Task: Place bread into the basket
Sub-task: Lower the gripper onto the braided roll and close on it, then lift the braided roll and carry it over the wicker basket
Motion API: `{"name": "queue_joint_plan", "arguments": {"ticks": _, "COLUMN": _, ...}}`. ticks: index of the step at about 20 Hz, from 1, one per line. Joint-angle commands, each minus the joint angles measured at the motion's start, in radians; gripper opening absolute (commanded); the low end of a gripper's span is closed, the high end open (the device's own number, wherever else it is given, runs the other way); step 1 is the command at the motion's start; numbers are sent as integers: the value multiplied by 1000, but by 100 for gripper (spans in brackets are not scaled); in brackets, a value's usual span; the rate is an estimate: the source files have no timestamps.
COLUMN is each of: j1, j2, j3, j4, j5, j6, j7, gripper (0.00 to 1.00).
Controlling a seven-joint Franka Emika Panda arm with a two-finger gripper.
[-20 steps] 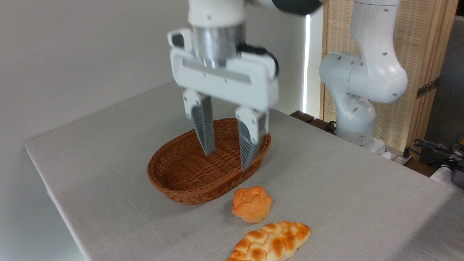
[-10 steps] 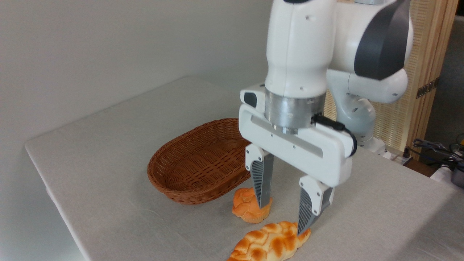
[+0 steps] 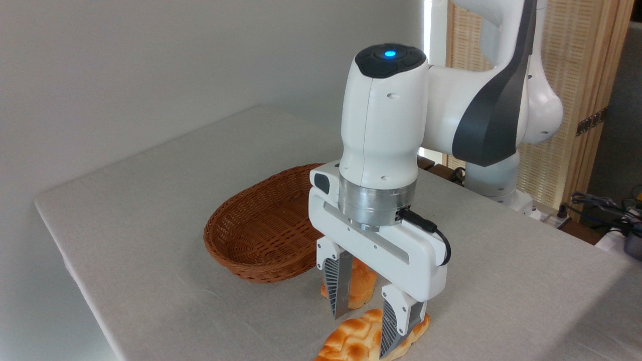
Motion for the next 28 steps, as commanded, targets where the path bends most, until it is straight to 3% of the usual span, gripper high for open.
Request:
{"name": "queue_joint_plan", "arguments": {"ticks": 1, "j1": -7, "j2": 3, "j3": 6, "j4": -24, "j5": -16, "j6": 43, "j7": 18, "gripper": 100}}
{"name": "queue_joint_plan", "arguments": {"ticks": 9, "j1": -7, "j2": 3, "j3": 8, "j4": -76, "j5": -13, "j6": 46, "j7": 49, "gripper": 100}}
{"name": "queue_joint_plan", "arguments": {"ticks": 10, "j1": -7, "j2": 3, "j3": 8, "j4": -76, "j5": -13, "j6": 46, "j7": 49, "gripper": 96}}
{"name": "queue_joint_plan", "arguments": {"ticks": 12, "j1": -7, "j2": 6, "j3": 8, "j4": -76, "j5": -14, "j6": 46, "j7": 50, "gripper": 56}}
{"name": "queue_joint_plan", "arguments": {"ticks": 14, "j1": -7, "j2": 7, "j3": 9, "j4": -75, "j5": -13, "j6": 44, "j7": 52, "gripper": 30}}
{"name": "queue_joint_plan", "arguments": {"ticks": 15, "j1": -7, "j2": 9, "j3": 11, "j4": -76, "j5": -8, "j6": 44, "j7": 52, "gripper": 24}}
{"name": "queue_joint_plan", "arguments": {"ticks": 24, "j1": -7, "j2": 0, "j3": 23, "j4": -46, "j5": 1, "j6": 23, "j7": 41, "gripper": 25}}
{"name": "queue_joint_plan", "arguments": {"ticks": 28, "j1": -8, "j2": -11, "j3": 11, "j4": 158, "j5": -14, "j6": -197, "j7": 23, "gripper": 26}}
